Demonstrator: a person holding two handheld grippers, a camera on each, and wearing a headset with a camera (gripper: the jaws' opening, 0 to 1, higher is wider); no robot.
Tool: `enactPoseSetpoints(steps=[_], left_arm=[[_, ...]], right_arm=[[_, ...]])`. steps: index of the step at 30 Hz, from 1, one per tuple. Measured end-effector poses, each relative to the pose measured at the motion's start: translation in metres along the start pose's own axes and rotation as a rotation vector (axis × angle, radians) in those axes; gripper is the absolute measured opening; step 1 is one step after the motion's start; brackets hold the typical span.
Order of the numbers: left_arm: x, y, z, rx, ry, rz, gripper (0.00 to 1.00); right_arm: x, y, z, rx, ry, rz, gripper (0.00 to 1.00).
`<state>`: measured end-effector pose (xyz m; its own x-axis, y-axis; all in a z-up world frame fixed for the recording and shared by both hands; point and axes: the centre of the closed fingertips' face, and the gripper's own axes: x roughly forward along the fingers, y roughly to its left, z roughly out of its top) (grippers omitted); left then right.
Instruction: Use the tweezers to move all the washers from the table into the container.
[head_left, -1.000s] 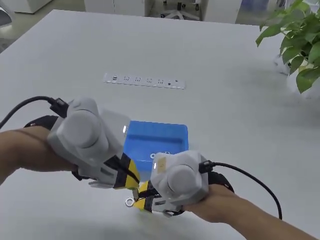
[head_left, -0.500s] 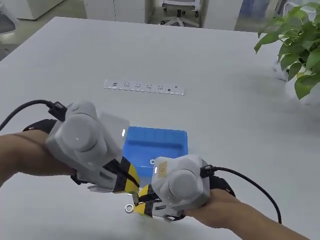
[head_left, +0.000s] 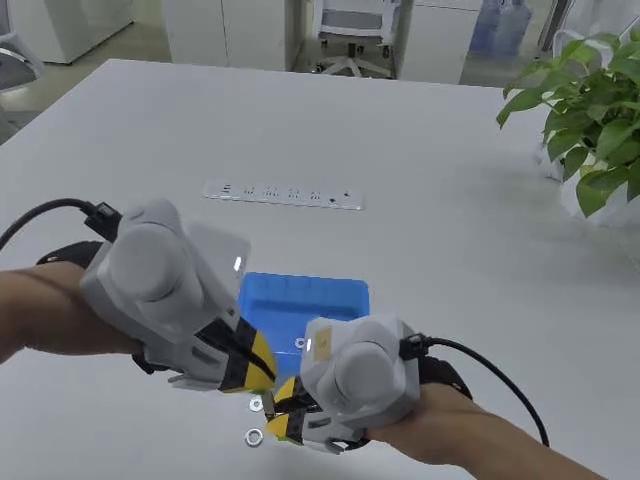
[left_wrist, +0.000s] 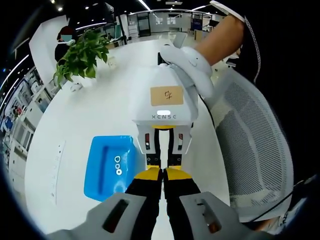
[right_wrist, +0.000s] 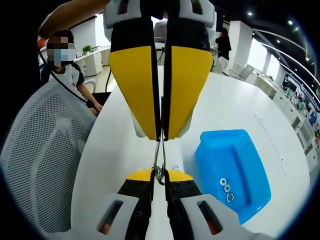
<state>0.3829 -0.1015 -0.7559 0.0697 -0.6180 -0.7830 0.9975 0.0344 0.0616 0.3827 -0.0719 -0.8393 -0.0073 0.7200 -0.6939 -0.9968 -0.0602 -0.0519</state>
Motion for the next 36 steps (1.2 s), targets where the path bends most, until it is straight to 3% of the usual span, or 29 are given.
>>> enactPoseSetpoints(steps=[9,20,36], left_arm=[[-0.008,0.006,0.009,0.019,0.000,0.005,0.05],[-0.020,0.022,0.019,0.047,-0.002,0.031,0.05],[-0.028,0.058,0.025,0.073,-0.005,0.061,0.05]], right_arm=[[-0.007,-0.008,0.009,-0.008,-0.010,-0.016,0.10],[-0.019,-0.030,0.021,-0.030,-0.015,-0.045,0.10],[-0.026,-0.067,0.028,-0.043,-0.018,-0.073,0.10]])
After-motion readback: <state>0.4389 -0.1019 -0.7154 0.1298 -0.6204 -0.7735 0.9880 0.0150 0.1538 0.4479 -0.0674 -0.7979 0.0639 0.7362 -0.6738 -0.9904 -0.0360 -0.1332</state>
